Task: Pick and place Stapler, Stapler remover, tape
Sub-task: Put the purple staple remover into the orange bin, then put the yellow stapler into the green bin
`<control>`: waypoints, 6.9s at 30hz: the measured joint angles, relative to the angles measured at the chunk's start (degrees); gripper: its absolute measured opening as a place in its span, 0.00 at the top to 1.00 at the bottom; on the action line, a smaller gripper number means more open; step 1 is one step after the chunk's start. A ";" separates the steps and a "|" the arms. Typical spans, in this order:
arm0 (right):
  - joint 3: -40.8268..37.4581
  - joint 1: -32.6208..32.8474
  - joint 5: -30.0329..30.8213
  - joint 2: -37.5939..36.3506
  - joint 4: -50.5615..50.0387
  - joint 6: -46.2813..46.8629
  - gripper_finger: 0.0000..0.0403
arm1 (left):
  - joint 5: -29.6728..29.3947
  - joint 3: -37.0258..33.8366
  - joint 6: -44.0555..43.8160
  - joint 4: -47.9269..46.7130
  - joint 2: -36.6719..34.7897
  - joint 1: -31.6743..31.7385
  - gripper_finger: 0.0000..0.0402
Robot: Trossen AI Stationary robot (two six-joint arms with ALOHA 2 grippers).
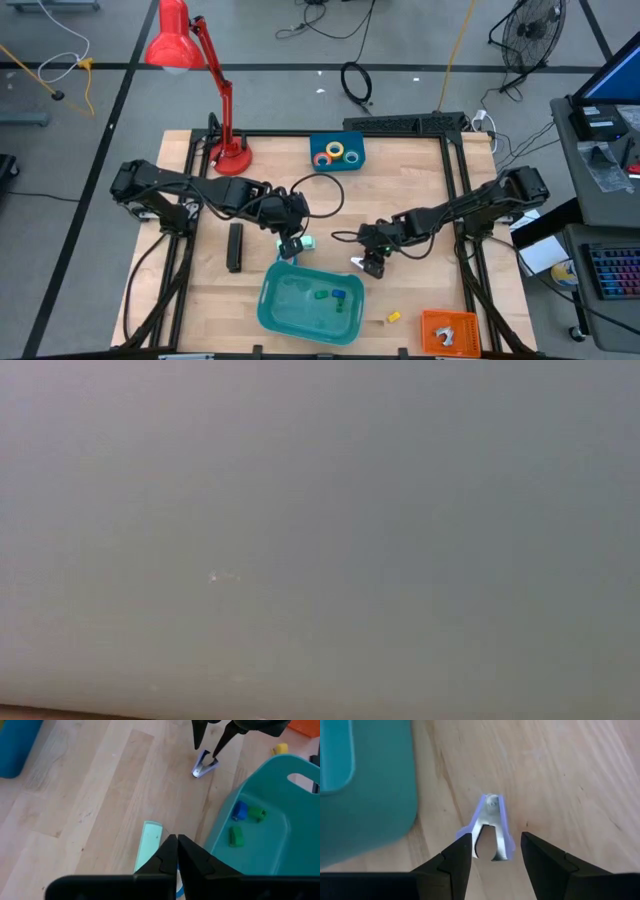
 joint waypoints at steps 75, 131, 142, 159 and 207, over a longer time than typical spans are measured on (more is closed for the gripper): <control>3.21 54.88 -7.62 -8.51 -22.26 70.28 1.00 | -6.69 0.00 -4.50 5.19 -0.02 0.00 0.98; 3.21 27.17 -1.40 -10.06 -9.55 8.39 0.68 | -4.56 -0.01 -5.35 9.57 0.02 -0.97 0.96; 3.21 27.91 -5.92 -3.69 -7.18 -3.47 0.66 | -7.30 0.00 -7.84 9.52 0.03 -5.06 0.99; 0.72 27.97 -1.44 -0.39 -4.63 -8.56 0.41 | -8.59 0.00 -10.62 9.49 0.04 -6.86 0.96; -2.65 29.76 -5.15 7.13 8.11 5.72 0.84 | -6.49 0.00 -13.82 9.60 0.04 -6.45 0.99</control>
